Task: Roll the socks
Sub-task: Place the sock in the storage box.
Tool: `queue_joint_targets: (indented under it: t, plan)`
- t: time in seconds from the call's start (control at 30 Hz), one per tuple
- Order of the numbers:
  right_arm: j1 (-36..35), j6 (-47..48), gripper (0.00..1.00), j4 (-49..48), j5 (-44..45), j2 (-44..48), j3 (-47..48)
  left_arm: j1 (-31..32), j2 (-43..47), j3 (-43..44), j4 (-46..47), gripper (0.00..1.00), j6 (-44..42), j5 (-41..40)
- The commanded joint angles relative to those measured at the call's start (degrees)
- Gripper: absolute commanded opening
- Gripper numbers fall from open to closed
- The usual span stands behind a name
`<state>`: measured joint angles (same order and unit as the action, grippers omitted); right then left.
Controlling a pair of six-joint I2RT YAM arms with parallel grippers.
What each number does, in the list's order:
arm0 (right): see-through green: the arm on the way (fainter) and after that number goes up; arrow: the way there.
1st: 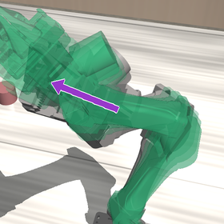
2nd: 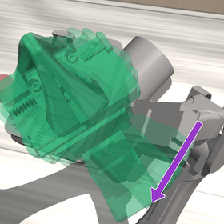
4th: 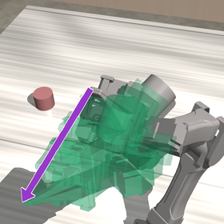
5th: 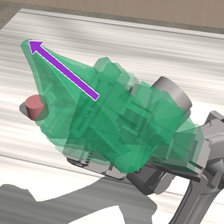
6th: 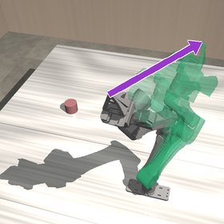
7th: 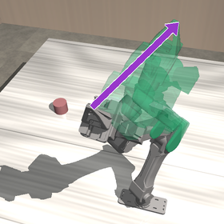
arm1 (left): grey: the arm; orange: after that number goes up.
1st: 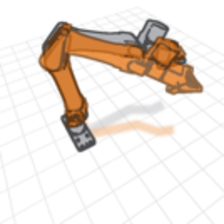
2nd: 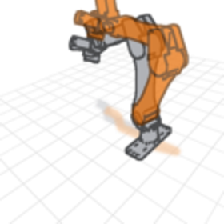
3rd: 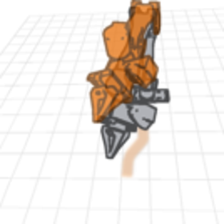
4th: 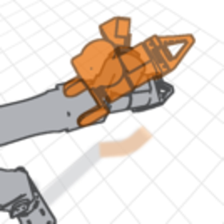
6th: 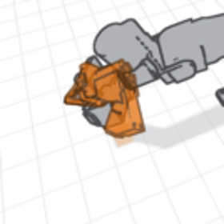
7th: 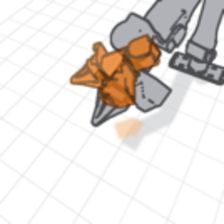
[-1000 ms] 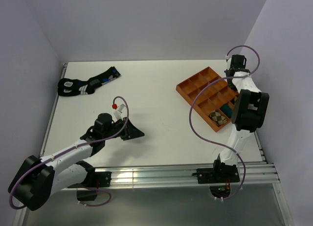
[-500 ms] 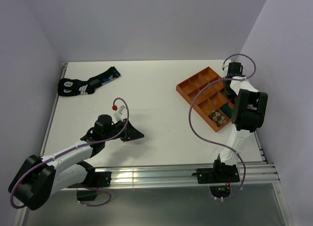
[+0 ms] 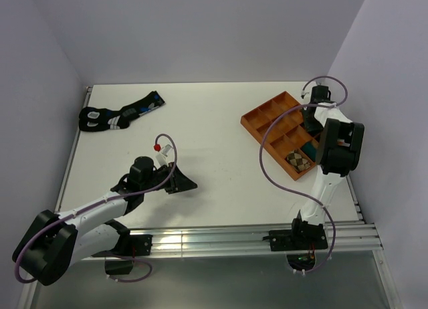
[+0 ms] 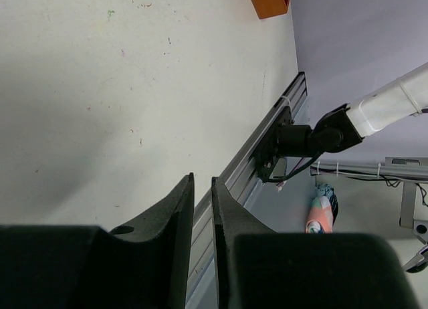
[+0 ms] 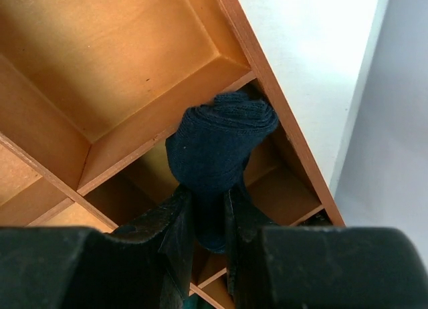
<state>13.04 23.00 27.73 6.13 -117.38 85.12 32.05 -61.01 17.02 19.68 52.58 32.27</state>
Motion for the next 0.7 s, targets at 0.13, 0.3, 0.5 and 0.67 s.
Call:
queue_joint_targets:
  t: [0.13, 0.3, 0.5, 0.67]
  plan:
    - [0.32, -1.91, 0.0, 9.71, -5.33, -1.89, 4.52, -0.15, -1.12, -0.32, 3.08, 0.21, -1.25, 1.83]
    - [0.5, -1.91, 0.0, 15.06, -5.87, -3.55, 7.95, -0.15, -1.39, -0.14, 3.0, 0.21, -1.07, 2.09]
    - [1.02, -1.03, 0.0, 18.22, -4.72, -1.8, 7.69, -0.15, -1.48, -0.32, 3.08, 0.21, -0.99, 2.09]
    - [1.38, -0.51, 0.0, 21.32, -5.87, -3.29, 8.84, -0.15, -2.0, 0.04, 3.26, 0.21, -0.99, 2.44]
